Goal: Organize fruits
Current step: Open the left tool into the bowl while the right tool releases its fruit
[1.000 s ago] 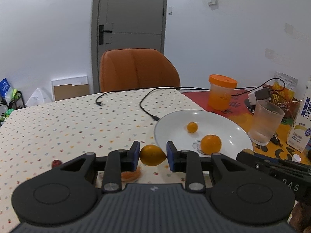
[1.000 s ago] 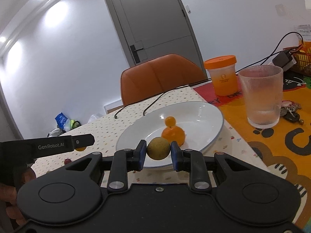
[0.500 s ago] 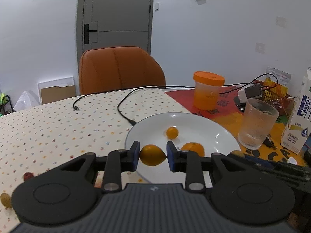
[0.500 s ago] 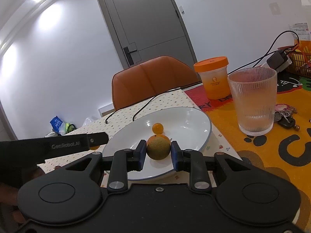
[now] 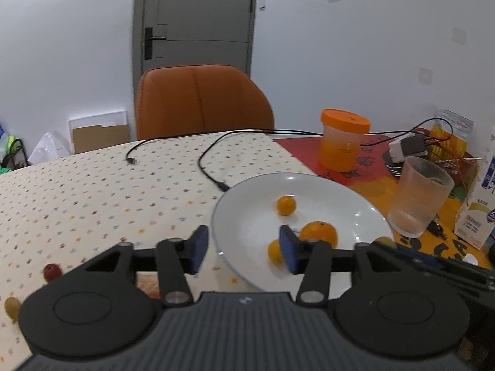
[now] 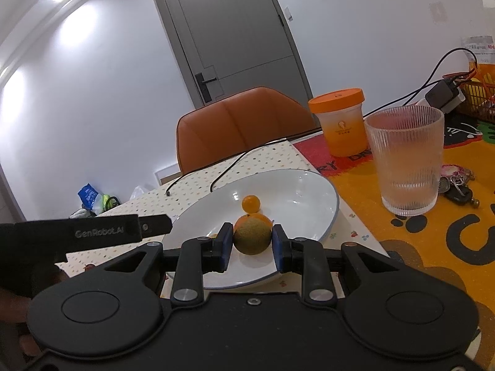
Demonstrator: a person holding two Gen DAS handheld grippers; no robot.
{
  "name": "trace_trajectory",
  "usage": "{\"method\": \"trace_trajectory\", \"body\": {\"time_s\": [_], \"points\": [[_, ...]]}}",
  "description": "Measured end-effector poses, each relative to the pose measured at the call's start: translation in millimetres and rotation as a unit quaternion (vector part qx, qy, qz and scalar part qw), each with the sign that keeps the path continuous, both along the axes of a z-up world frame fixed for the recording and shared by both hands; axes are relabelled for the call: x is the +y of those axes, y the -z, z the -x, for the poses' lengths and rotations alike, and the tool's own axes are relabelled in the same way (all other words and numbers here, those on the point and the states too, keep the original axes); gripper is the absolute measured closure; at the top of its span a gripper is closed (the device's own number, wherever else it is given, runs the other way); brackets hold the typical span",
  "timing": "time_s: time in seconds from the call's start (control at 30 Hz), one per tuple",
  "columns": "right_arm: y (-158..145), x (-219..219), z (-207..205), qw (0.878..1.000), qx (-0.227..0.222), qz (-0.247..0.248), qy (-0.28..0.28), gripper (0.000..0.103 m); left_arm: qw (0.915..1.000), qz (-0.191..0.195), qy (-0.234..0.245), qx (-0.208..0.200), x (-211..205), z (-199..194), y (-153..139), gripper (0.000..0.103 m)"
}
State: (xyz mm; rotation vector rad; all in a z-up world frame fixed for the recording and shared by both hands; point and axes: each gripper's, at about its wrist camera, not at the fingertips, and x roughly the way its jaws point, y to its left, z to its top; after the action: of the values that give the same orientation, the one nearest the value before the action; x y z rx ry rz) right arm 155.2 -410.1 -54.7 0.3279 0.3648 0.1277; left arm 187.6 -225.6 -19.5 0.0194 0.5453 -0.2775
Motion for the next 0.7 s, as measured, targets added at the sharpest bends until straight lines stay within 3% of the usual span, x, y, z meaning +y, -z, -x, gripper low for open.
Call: {"method": "trace_trajectory", "body": {"time_s": [0.23, 0.4, 0.57, 0.7], "points": [[-6, 10, 0, 1.000, -0.006, 0.005, -0.005, 0.077, 0.9997, -0.003, -0.022, -0.001, 22, 9, -4, 0.039], [-10, 19, -2, 1.000, -0.003, 0.011, -0.003, 0.069, 0.9987, 0.002, -0.051, -0.006, 43, 15, -8, 0.023], [-15, 31, 2, 1.000, -0.008, 0.018, -0.011, 0.056, 0.9972, 0.010, -0.074, -0.007, 64, 21, -12, 0.019], [-19, 43, 6, 0.999, -0.010, 0.025, -0.021, 0.052, 0.9961, 0.014, -0.087, -0.010, 79, 26, -15, 0.016]]}}
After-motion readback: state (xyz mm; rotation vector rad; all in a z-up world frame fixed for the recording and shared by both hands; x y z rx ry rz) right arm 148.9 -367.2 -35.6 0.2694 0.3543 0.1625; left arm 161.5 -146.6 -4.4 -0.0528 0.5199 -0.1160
